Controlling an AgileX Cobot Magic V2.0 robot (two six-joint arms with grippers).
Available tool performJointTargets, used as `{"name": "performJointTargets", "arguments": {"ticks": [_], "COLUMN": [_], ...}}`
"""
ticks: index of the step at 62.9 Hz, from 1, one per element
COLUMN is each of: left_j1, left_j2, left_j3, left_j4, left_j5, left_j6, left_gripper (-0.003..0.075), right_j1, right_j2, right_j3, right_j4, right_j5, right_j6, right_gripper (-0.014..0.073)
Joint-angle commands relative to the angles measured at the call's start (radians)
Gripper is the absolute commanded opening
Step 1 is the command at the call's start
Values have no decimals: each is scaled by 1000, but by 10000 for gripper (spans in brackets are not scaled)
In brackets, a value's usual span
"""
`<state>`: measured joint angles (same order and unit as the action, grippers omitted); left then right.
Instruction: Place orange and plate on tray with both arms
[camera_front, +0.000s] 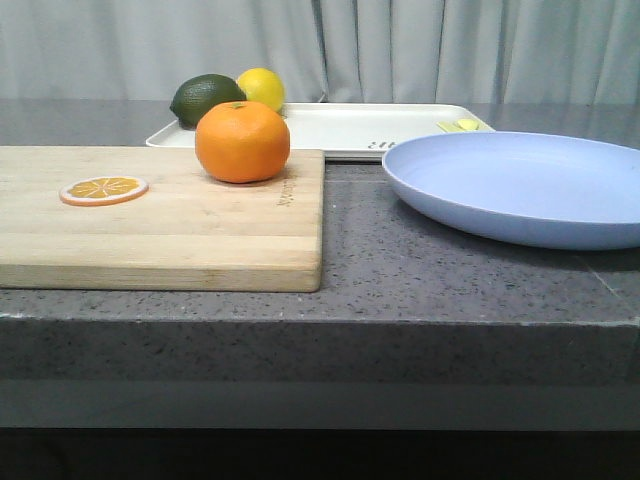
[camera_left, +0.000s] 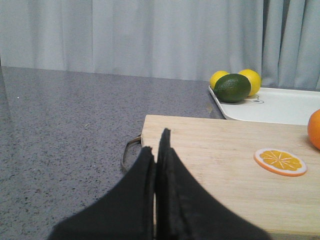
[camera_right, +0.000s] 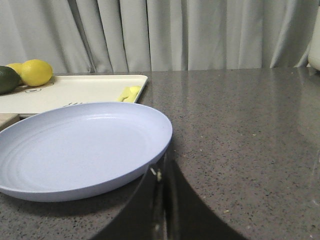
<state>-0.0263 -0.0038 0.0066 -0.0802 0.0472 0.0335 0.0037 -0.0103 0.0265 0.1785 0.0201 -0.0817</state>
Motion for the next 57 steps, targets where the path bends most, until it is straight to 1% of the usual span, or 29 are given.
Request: {"name": "performJointTargets", "arguments": {"ticks": [1,35,40,44,47,51,57], "left_j1": [-1,-1,-1,-1,-1,-1,-1], "left_j2": [-18,-18,-18,-18,-18,-18,-10], "left_j3": [28,28,28,24,10,-34,-140], "left_j4": [-9,-9,0,0,-3,-3,-3], "left_j5": [-80,-82,-105,-157,-179,-170,-87], "left_j6": [2,2,2,2,2,2,2], "left_gripper": [-20,-20,-20,-20,-20,-20,-20], "right_j1": [1,1,1,1,1,1,1], "right_j2": [-19,-19,-19,-19,-19,-19,-18], "right_j3": [-24,-24,-24,-26,-41,-74,-155], "right_j4": [0,0,0,0,0,0,-1], "right_j5": [-83,-94,-95,-95,-76,-43,15], "right_j6": [-4,-4,-4,-4,-4,-4,-5], "right_gripper": [-67,-67,-67,-67,-67,-67,-67]}}
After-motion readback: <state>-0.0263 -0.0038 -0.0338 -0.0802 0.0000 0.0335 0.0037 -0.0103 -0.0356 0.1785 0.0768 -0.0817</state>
